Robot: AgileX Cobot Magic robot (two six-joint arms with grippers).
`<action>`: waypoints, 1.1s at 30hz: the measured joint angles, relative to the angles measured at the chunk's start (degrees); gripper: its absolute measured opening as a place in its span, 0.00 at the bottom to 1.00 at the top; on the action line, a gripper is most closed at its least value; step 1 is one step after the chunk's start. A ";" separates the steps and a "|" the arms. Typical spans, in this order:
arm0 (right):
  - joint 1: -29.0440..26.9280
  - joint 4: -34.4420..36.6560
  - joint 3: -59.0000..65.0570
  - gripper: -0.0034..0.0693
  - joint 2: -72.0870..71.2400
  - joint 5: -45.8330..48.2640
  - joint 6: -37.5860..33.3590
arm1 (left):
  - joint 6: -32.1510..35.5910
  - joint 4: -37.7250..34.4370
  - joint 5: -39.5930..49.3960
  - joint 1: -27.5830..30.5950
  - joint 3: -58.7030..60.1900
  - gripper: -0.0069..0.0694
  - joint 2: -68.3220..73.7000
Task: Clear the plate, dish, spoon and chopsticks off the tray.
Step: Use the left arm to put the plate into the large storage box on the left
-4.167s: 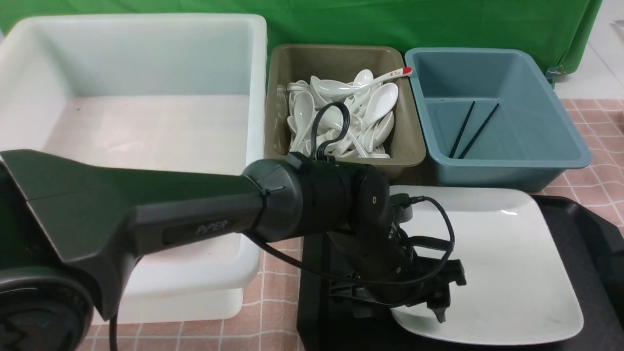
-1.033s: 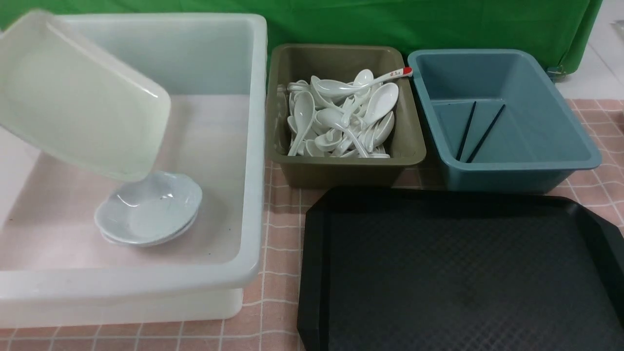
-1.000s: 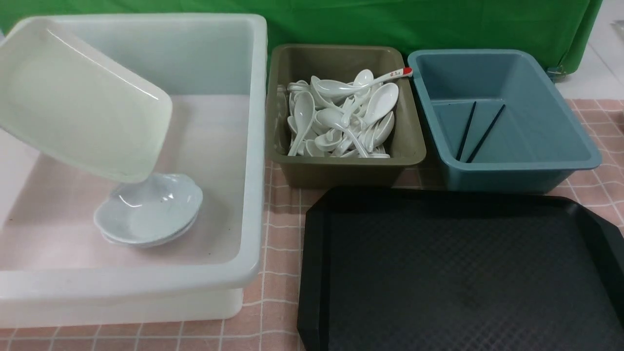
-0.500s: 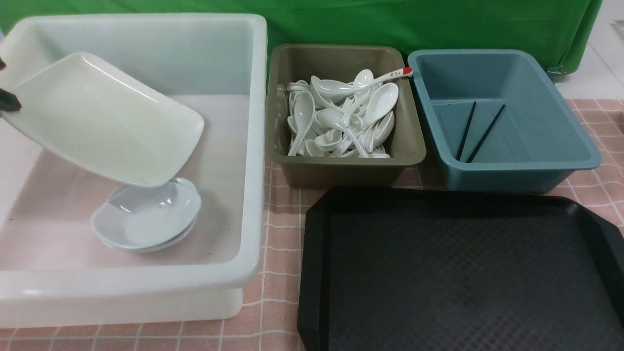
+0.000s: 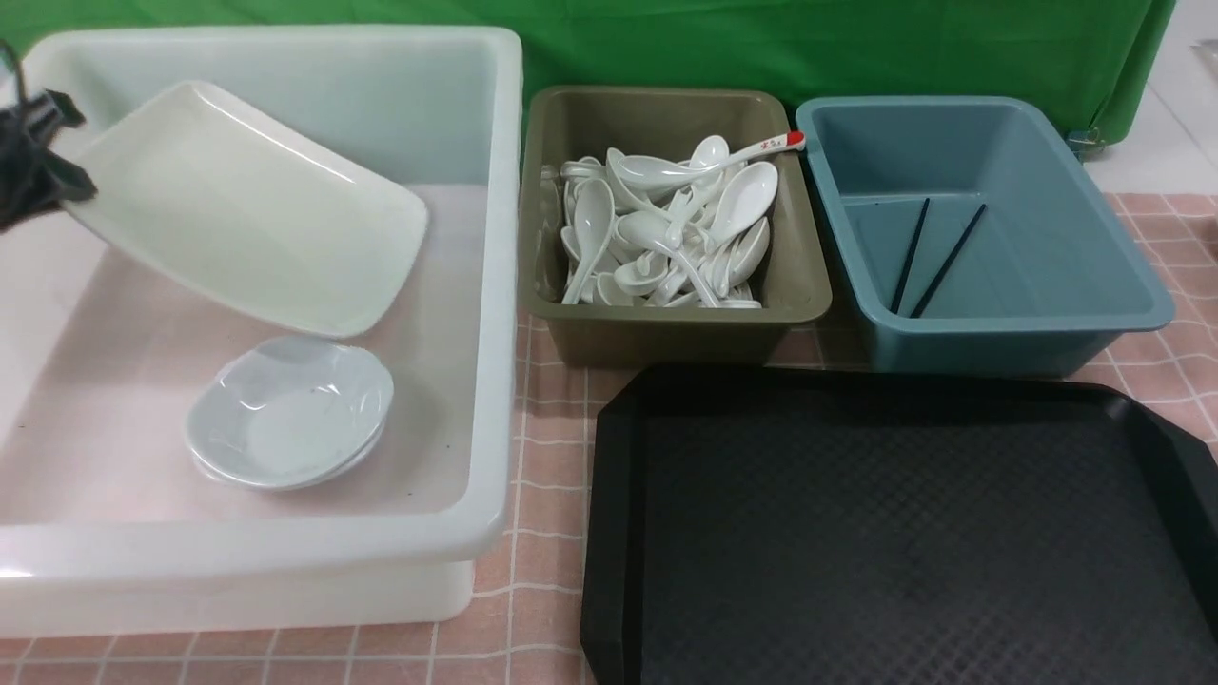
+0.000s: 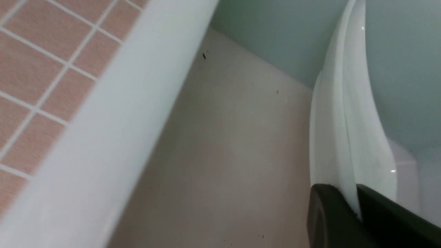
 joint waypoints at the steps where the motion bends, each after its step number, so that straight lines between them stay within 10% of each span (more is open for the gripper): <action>1: 0.00 0.00 0.00 0.29 0.00 0.07 0.00 | -0.17 0.91 0.00 -0.52 0.01 0.11 0.47; 14: 0.00 0.00 0.00 0.31 0.00 0.06 0.00 | -5.66 12.16 0.76 -1.01 0.07 0.18 0.83; 26: 0.00 0.00 0.00 0.32 0.00 0.12 0.00 | -5.66 19.57 5.79 -1.24 0.07 0.64 0.18; 33: 0.00 0.00 0.00 0.32 0.00 0.12 0.00 | -5.66 22.23 14.95 -1.24 0.07 0.39 -2.22</action>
